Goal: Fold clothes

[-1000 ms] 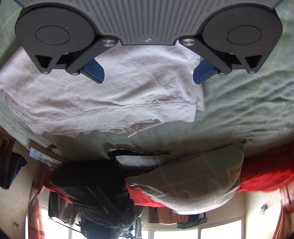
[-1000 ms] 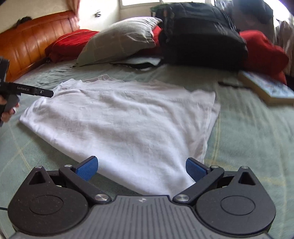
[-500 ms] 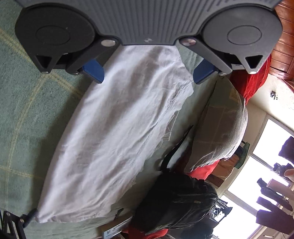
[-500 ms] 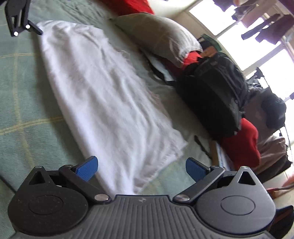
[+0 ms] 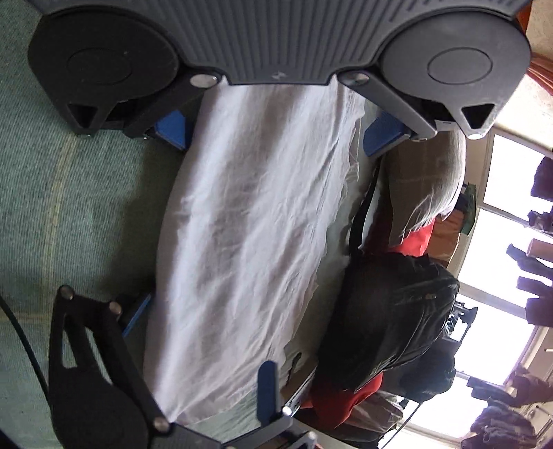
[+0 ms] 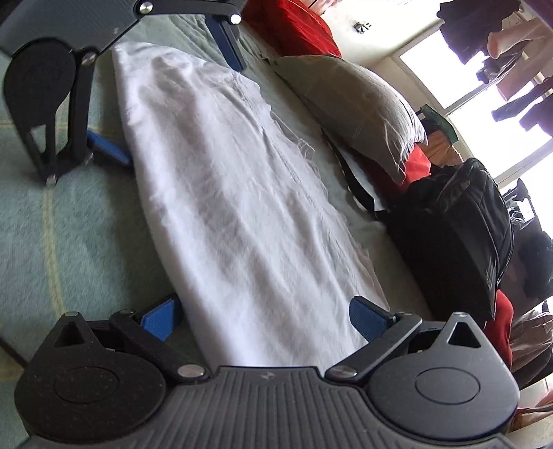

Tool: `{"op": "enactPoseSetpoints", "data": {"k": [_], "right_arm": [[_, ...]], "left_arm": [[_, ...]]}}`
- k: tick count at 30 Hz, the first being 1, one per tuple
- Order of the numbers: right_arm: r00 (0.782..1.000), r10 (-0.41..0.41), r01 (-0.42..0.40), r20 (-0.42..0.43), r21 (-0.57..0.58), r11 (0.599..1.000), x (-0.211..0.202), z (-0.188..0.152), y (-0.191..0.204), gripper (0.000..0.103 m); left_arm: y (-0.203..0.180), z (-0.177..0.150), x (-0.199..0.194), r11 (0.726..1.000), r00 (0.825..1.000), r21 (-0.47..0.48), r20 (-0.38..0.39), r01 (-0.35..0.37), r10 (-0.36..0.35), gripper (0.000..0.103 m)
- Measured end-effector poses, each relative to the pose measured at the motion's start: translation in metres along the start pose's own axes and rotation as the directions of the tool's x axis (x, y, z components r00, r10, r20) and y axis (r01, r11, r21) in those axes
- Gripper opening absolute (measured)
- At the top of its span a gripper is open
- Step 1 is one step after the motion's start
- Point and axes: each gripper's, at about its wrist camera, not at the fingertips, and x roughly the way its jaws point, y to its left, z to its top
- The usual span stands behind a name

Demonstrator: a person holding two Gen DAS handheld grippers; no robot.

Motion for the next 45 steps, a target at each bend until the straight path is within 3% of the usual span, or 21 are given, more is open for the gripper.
{"op": "enactPoseSetpoints", "data": {"k": [6, 9, 16, 23, 26, 30, 34, 40, 43, 45], "right_arm": [[1.0, -0.02, 0.021, 0.009, -0.016, 1.0, 0.0, -0.004, 0.001, 0.103], [0.998, -0.057, 0.056, -0.032, -0.019, 0.998, -0.003, -0.02, -0.007, 0.103], [0.987, -0.104, 0.107, -0.122, 0.02, 0.994, -0.01, -0.056, -0.026, 0.103], [0.972, -0.181, 0.182, -0.151, -0.007, 0.983, -0.005, -0.056, -0.021, 0.103], [0.976, -0.19, 0.186, -0.107, -0.041, 0.982, -0.004, -0.04, -0.008, 0.103], [0.984, -0.17, 0.166, -0.055, -0.063, 0.984, 0.003, -0.018, 0.003, 0.103], [0.985, -0.164, 0.162, -0.058, -0.041, 0.986, 0.005, -0.026, -0.006, 0.103], [0.956, -0.244, 0.248, -0.165, 0.01, 0.969, 0.011, -0.06, -0.032, 0.103], [0.947, -0.291, 0.283, -0.137, -0.072, 0.956, 0.019, -0.048, -0.016, 0.103], [0.946, -0.307, 0.294, -0.108, -0.12, 0.948, 0.021, -0.039, -0.006, 0.103]], "left_arm": [[0.001, -0.002, 0.007, 1.0, 1.0, 0.009, 0.009, -0.023, 0.023, 0.103], [0.001, -0.014, 0.005, 0.997, 0.998, 0.046, -0.025, -0.065, 0.066, 0.103], [0.01, -0.041, 0.003, 0.993, 0.987, 0.036, -0.108, -0.113, 0.117, 0.103], [0.009, -0.049, 0.009, 0.982, 0.968, 0.089, -0.175, -0.166, 0.179, 0.102], [0.003, -0.031, 0.015, 0.974, 0.969, 0.121, -0.135, -0.191, 0.207, 0.102], [0.003, -0.034, 0.019, 0.967, 0.965, 0.134, -0.116, -0.218, 0.234, 0.102], [0.002, -0.036, 0.023, 0.958, 0.961, 0.147, -0.096, -0.244, 0.26, 0.102], [-0.01, -0.041, 0.032, 0.93, 0.945, 0.243, -0.109, -0.275, 0.308, 0.102], [-0.02, -0.037, 0.038, 0.913, 0.941, 0.296, -0.106, -0.279, 0.322, 0.101], [-0.026, -0.034, 0.041, 0.901, 0.938, 0.331, -0.105, -0.282, 0.332, 0.091]]}}
